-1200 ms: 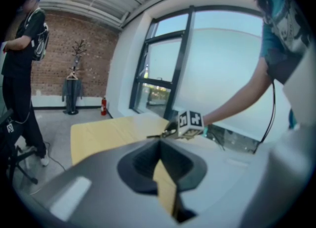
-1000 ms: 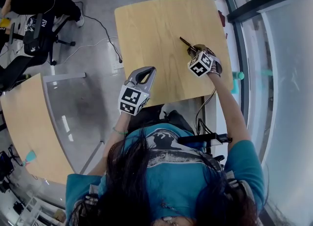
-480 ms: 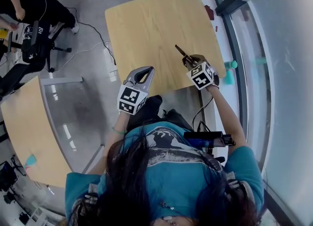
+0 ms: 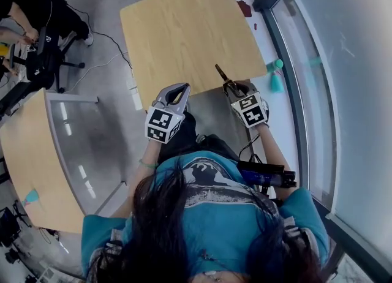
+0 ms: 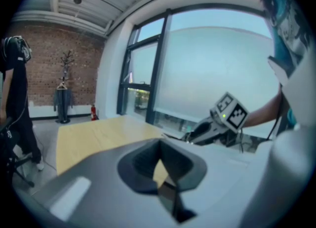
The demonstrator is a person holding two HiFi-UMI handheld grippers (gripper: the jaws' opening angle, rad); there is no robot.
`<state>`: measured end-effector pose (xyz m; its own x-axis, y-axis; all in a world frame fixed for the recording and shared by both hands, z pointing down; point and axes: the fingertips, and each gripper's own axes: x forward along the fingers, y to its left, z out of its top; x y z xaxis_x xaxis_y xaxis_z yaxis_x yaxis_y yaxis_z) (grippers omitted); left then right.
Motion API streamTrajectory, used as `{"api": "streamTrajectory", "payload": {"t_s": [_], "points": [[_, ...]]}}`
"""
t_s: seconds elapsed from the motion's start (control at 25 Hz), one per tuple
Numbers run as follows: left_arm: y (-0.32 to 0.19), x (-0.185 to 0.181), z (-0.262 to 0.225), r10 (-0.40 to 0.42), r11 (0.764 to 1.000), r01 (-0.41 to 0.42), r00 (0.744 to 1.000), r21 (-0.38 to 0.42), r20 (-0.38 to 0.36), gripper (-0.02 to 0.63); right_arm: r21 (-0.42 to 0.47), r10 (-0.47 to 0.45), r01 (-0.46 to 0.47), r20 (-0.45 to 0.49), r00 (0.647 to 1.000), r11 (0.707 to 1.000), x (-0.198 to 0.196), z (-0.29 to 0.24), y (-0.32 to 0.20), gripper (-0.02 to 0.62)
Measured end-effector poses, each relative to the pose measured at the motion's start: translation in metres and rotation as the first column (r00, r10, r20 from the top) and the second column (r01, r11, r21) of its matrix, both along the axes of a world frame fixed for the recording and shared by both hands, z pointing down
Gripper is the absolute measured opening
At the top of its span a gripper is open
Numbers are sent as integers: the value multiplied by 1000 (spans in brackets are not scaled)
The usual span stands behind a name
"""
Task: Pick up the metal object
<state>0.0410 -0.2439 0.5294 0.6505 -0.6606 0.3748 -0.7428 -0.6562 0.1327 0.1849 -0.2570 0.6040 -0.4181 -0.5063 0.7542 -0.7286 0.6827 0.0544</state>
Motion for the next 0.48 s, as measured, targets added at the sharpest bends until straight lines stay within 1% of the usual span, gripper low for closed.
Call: {"api": "streamTrajectory", "payload": {"t_s": [0.16,0.28,0.48], "points": [[47,19,1,-34,999,34,999,7,-5,3,9,4,-5,46,999,1000,14,-9,53,89],[91,24,9,-68,998,68,998,-14,-13,3,12,-3,2,67,998,1000,18,-15,95,89],[157,32,14,-82,996,82,997,-42,8,3,9,-26,25,89,996,1000,18,-24,153,89]]}}
